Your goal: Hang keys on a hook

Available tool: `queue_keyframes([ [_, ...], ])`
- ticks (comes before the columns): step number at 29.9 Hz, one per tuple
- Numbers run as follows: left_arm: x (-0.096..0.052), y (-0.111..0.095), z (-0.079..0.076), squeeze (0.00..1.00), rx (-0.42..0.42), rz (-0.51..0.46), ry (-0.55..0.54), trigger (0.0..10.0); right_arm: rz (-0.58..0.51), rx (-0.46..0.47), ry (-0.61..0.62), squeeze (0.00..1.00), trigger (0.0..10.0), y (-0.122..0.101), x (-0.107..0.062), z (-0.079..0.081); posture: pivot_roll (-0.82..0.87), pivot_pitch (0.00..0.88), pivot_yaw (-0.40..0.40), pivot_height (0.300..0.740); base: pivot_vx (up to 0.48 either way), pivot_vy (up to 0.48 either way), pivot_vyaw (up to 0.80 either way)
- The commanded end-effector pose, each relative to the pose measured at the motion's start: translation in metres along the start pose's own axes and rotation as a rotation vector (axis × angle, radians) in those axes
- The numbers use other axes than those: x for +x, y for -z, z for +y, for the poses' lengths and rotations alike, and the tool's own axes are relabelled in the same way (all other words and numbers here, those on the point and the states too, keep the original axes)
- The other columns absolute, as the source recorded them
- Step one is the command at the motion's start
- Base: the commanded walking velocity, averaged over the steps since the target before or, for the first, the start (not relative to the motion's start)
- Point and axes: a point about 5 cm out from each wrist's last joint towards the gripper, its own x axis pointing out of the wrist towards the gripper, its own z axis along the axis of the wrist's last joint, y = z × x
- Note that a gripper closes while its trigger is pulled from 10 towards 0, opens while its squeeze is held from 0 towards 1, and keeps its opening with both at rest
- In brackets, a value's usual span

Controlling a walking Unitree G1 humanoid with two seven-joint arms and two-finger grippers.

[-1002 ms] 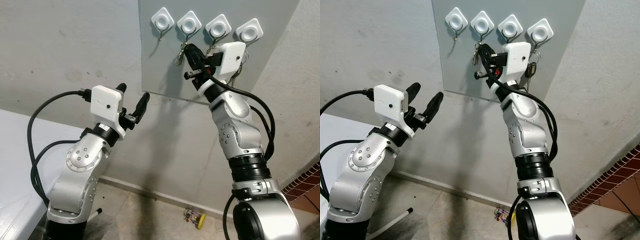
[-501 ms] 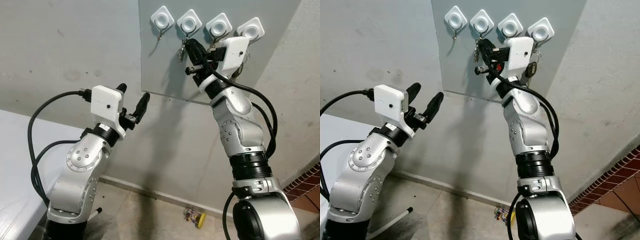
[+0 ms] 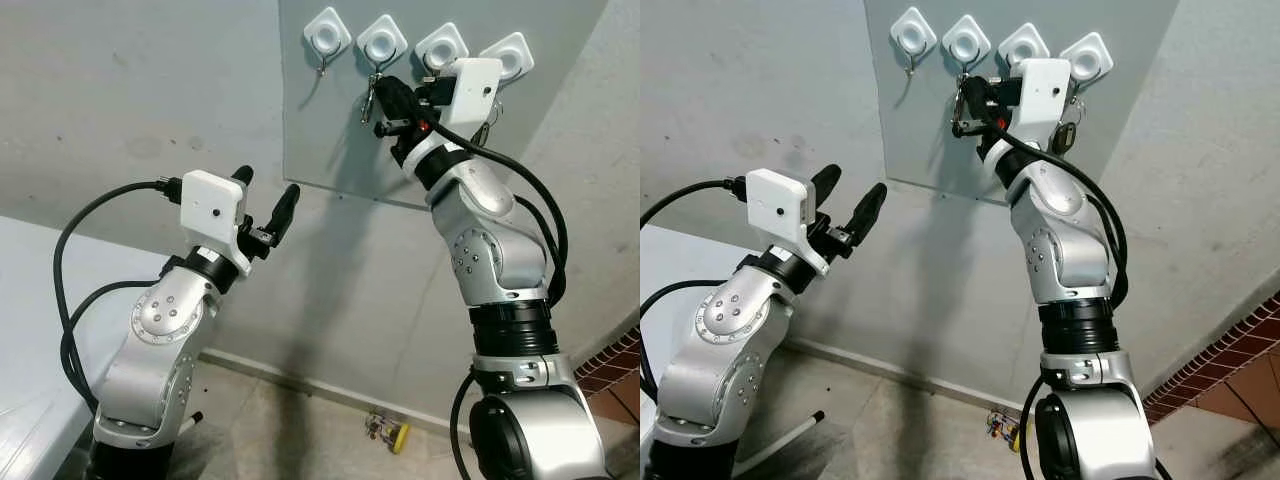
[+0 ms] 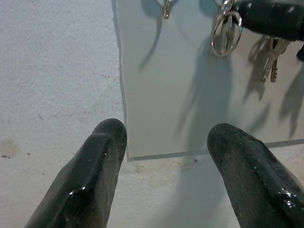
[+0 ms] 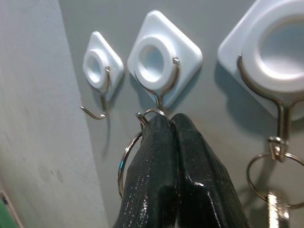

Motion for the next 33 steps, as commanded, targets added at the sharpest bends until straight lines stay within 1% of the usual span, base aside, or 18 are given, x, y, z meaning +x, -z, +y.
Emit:
queue_keyframes([
  [1,-0.001,-0.002,-0.002,0.00,0.002,-0.002,0.006,10.0,-0.047,0.024,0.005,0.00,10.0,-0.013,-0.002,0.000,-0.08,0.078,-0.014,0.740,0.000,0.000,0.00],
  [4,-0.001,-0.002,-0.002,0.00,0.001,-0.002,0.006,10.0,-0.039,0.028,0.010,0.00,10.0,-0.014,-0.003,0.000,-0.08,0.078,-0.014,0.740,0.000,0.000,0.00],
  [5,-0.001,-0.003,-0.003,0.00,0.001,-0.003,0.002,10.0,-0.044,0.066,0.019,1.00,10.0,-0.013,-0.007,-0.003,-0.08,0.081,-0.015,0.740,0.000,0.000,0.00],
  [7,-0.002,-0.003,-0.003,0.00,0.001,-0.002,-0.001,10.0,-0.050,0.098,0.016,1.00,10.0,-0.012,-0.010,-0.004,-0.08,0.081,-0.015,0.740,0.000,0.000,0.00],
  [20,-0.002,-0.004,-0.002,0.00,0.002,-0.003,-0.006,10.0,-0.013,0.146,0.018,1.00,10.0,-0.008,-0.014,-0.002,-0.07,0.077,-0.018,0.740,0.000,0.000,0.00],
  [29,-0.003,-0.004,-0.002,0.00,0.004,-0.002,-0.010,10.0,-0.012,0.147,0.008,1.00,10.0,-0.007,-0.016,-0.001,-0.07,0.078,-0.020,0.740,0.000,0.000,0.00],
  [33,-0.003,-0.004,-0.002,0.00,0.010,-0.001,-0.015,10.0,0.001,0.130,-0.011,1.00,10.0,-0.003,-0.018,0.000,-0.07,0.079,-0.018,0.740,0.000,0.000,0.00],
])
